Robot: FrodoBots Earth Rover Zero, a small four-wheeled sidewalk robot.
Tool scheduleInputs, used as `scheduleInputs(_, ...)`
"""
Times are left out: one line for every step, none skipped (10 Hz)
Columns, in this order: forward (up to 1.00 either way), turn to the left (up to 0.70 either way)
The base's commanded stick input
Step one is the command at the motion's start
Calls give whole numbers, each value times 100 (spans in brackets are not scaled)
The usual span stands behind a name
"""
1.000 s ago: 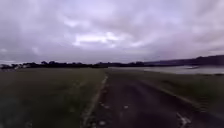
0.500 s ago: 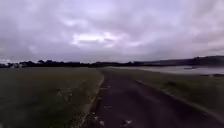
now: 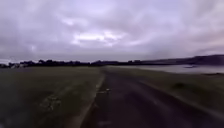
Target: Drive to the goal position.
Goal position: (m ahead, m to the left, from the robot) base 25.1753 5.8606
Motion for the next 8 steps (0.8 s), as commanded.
scheduleInputs(85,0)
scheduleInputs(85,0)
scheduleInputs(85,0)
scheduleInputs(85,0)
scheduleInputs(85,0)
scheduleInputs(85,0)
scheduleInputs(85,0)
scheduleInputs(85,0)
